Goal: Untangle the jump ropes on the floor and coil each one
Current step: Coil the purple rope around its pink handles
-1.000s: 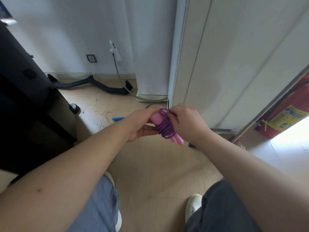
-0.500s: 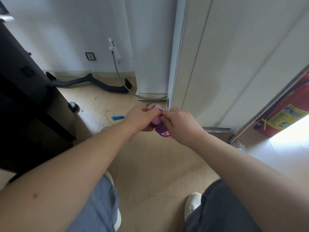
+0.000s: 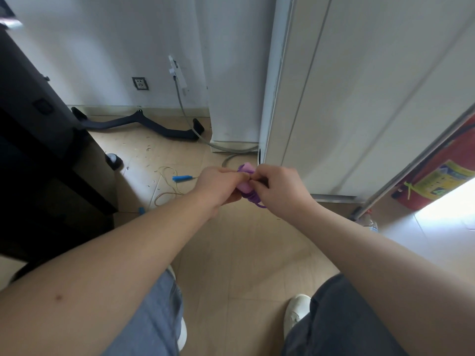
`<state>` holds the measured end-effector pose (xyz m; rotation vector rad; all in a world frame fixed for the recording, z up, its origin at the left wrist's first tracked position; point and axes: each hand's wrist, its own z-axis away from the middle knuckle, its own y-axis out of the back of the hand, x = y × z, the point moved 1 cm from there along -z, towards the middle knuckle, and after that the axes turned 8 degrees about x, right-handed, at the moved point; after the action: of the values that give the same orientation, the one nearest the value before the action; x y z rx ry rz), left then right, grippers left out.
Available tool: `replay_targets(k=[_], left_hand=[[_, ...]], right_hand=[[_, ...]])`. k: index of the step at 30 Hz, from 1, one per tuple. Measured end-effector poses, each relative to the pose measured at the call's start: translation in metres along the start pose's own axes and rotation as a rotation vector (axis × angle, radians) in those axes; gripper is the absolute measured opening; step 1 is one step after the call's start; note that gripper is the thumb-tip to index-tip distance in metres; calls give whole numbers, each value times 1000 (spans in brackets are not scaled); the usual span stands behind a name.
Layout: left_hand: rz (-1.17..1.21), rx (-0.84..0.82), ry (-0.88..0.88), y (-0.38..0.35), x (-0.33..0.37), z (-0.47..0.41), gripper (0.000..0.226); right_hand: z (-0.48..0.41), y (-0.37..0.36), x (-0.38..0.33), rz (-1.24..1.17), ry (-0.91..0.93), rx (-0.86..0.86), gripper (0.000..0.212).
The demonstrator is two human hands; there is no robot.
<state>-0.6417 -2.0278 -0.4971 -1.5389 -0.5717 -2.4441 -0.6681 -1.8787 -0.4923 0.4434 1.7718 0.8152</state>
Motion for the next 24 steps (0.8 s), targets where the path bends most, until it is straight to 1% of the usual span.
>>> replay_targets(k=[2,4,6,8,10,13,15,17,21,24], left_hand=[[40,6,11,1,2,0,9],[45,17,28,2,3,-2,15],[33,20,53,3,4,-2,17],[11,27,66,5,4,-1,18],[-26,43,59,6,4,0,25],[-43,90,29,6,7,0,31],[-53,110,5,6,10,1,28],[-51,120,-12,5,11,3,23],[-74,130,-28,5,7,4,16],[-99,135,-59,4,5,3,18]], right_hand=[[-1,1,-4,-43,-21,13,14],[-1,2,-7,-162,-71,48,12],[0,2,-9,-213,-77,40,7],[2,-2,-9,-186,-40,0,7],[3,-6,-8,-146,-6,-26,10],[3,-8,-7,-164,-12,-29,15],[5,-7,-9,-208,-8,-17,22],[6,-7,-10,-209,43,4,27],[7,-10,-11,-114,153,-4,15],[4,-13,-9,-102,125,-9,17]])
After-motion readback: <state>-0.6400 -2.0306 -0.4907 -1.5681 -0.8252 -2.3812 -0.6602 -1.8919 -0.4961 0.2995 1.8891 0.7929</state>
